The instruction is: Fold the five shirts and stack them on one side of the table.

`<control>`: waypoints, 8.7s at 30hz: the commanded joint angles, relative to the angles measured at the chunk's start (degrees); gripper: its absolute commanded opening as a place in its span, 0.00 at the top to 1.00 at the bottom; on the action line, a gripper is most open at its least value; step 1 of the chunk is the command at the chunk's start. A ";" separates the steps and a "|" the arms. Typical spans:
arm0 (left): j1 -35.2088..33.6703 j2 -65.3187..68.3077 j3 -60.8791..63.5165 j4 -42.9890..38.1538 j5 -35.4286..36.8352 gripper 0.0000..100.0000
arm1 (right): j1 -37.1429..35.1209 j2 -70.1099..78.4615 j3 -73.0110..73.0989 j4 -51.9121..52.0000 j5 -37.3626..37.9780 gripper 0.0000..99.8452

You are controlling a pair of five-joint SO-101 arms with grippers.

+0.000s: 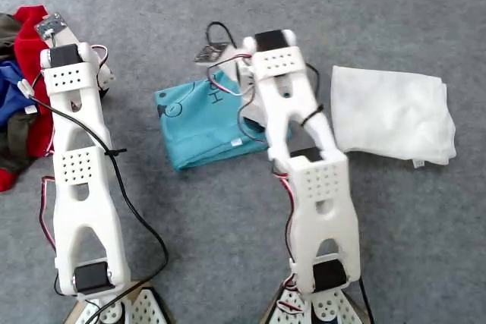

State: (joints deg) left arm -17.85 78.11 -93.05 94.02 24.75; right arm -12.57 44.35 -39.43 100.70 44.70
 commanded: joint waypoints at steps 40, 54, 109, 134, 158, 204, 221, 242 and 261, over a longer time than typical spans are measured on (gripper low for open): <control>16.13 -7.21 9.89 -1.41 -3.78 0.97 | 5.01 20.35 -29.85 -21.36 -20.66 0.98; 14.81 -11.69 -2.24 3.34 -7.65 0.97 | 4.40 20.26 -56.75 -3.87 -20.66 0.98; 27.12 -64.62 85.58 -7.47 -20.75 0.97 | 7.74 -29.93 24.48 -13.98 -21.71 0.98; 25.98 -73.23 116.44 -37.19 -20.31 0.97 | 13.80 -30.46 31.34 -20.48 -21.71 0.98; 12.26 -63.56 93.76 -34.99 -10.20 0.76 | 7.21 -30.46 22.37 -0.35 -24.70 0.98; 6.81 -57.76 94.55 -44.40 -10.29 0.78 | -2.37 2.95 13.85 -14.86 -56.70 0.85; 6.64 -57.67 94.37 -44.48 -12.04 0.78 | -2.02 2.68 13.49 -13.63 -56.18 0.96; 5.05 -57.67 94.11 -44.57 -11.78 0.78 | 14.59 2.59 -18.42 0.35 -42.90 0.98; 5.14 -57.67 94.20 -44.57 -11.78 0.78 | 37.36 2.51 -30.55 0.44 -32.53 0.99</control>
State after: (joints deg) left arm -12.57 21.05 3.38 50.51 13.23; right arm 20.92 47.52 -66.68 100.88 10.24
